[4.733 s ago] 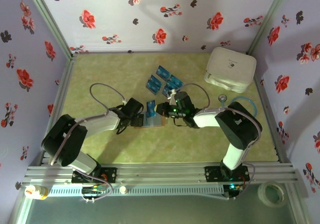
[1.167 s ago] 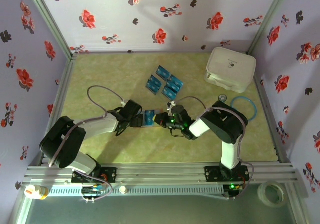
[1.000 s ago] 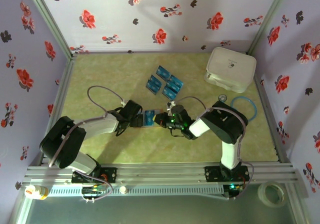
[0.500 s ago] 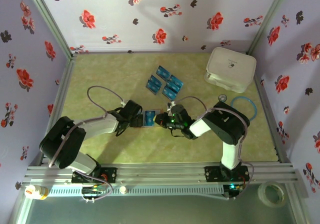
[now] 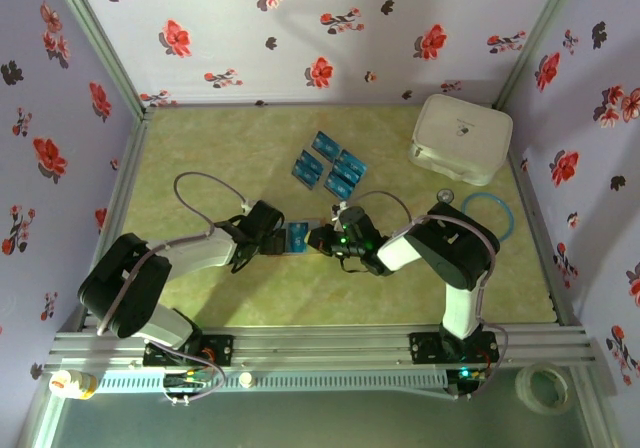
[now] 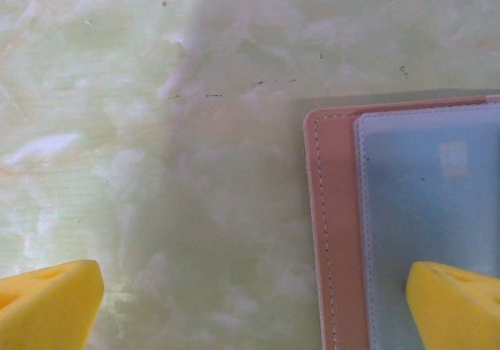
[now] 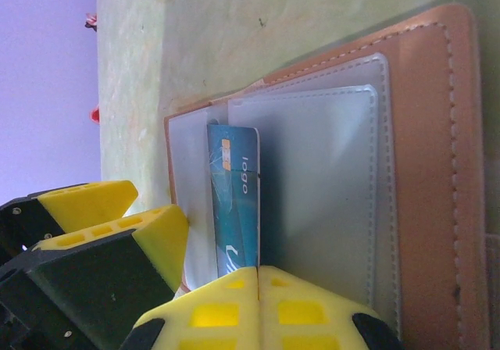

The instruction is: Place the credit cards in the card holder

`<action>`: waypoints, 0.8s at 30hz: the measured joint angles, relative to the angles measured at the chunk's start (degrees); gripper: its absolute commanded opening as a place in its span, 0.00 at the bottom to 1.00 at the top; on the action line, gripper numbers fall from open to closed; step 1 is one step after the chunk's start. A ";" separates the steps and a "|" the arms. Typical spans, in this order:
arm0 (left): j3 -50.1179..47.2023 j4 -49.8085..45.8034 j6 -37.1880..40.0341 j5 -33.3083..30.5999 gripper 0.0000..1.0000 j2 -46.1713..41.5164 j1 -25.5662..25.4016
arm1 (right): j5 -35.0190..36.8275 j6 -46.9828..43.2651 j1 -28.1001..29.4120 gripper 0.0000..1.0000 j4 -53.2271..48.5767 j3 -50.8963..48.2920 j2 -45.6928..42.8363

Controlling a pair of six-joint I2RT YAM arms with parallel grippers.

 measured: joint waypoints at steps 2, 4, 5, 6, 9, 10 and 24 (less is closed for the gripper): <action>0.02 -0.02 0.02 0.00 1.00 0.00 0.00 | -0.20 -0.09 0.00 0.00 -0.50 0.28 0.02; 0.02 0.00 0.02 0.00 1.00 0.00 0.00 | -0.39 -0.11 0.00 0.00 -0.96 0.63 0.07; 0.00 0.00 0.00 0.00 1.00 0.00 0.00 | -0.59 -0.11 0.00 0.00 -1.14 0.83 0.17; 0.00 0.00 0.02 0.00 1.00 0.00 0.00 | -0.74 -0.11 0.00 0.00 -1.20 1.01 0.31; 0.00 0.00 0.00 0.00 1.00 0.00 0.00 | -1.20 -0.11 0.00 0.00 -1.49 1.75 0.85; 0.02 0.00 0.00 0.00 1.00 0.00 0.00 | -1.36 -0.11 0.00 0.03 -1.53 1.95 1.01; 0.04 -2.69 -1.42 0.09 1.00 -1.31 2.38 | -1.68 -6.01 0.17 0.52 -13.31 7.04 -2.75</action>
